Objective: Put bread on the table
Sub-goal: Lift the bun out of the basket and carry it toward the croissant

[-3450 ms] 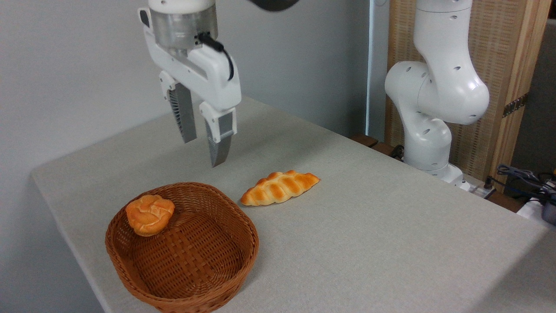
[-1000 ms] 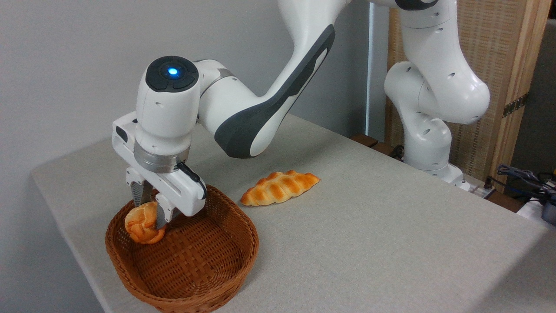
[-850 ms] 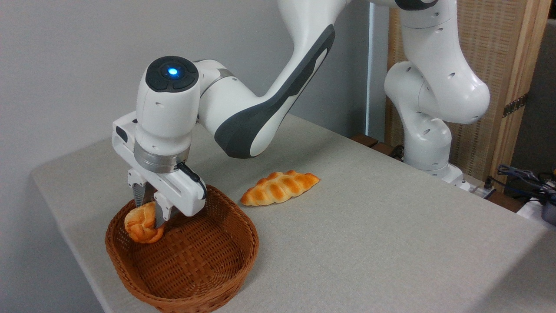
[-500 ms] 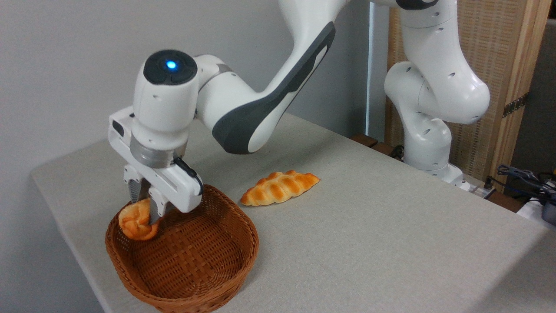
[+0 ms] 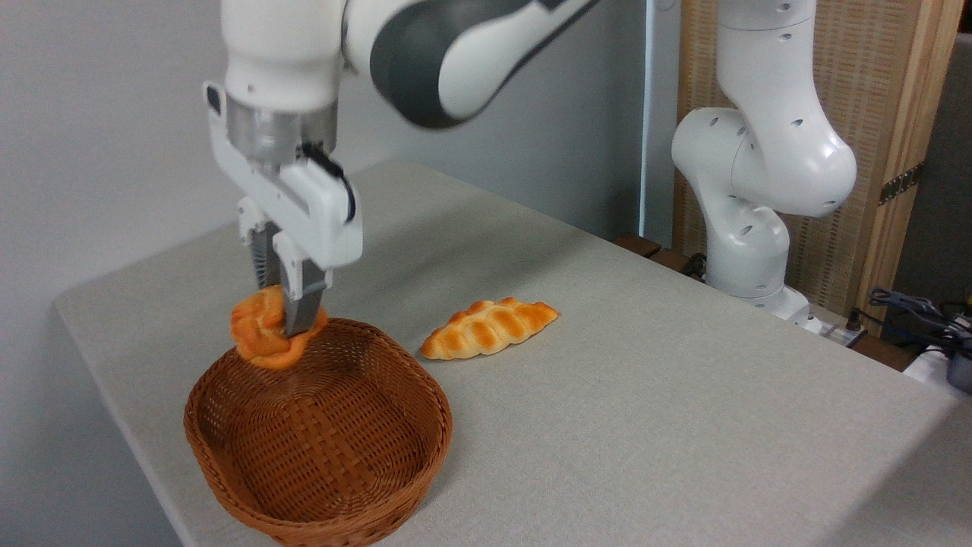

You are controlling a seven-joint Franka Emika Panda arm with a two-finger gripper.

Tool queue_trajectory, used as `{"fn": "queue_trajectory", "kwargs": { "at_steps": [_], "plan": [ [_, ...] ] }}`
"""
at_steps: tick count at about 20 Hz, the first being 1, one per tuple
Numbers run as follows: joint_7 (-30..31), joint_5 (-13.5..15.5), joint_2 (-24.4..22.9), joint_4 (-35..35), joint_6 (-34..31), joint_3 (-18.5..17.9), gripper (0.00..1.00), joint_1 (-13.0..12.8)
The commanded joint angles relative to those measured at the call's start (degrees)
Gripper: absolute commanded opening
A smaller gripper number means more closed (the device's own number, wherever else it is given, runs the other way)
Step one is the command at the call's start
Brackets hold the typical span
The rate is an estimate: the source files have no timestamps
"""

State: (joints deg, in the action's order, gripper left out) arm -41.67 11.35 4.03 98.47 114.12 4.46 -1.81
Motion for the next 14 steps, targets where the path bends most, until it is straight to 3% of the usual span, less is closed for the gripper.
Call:
{"fn": "queue_trajectory", "kwargs": {
  "at_steps": [1,2,5,10,14],
  "plan": [
    [-5.6,-7.21,-2.36,1.2,-4.77,0.02,0.33,-0.92],
    [-7.18,-9.4,-2.71,1.28,-7.74,0.11,0.33,-1.18],
    [-9.48,-11.35,-4.46,4.43,-15.66,0.11,0.33,-3.02],
    [-10.01,-14.51,-11.67,16.38,-15.51,0.11,0.33,-4.87],
    [-10.1,-19.69,-14.84,23.33,-14.98,0.02,0.33,-6.18]
  ]
}}
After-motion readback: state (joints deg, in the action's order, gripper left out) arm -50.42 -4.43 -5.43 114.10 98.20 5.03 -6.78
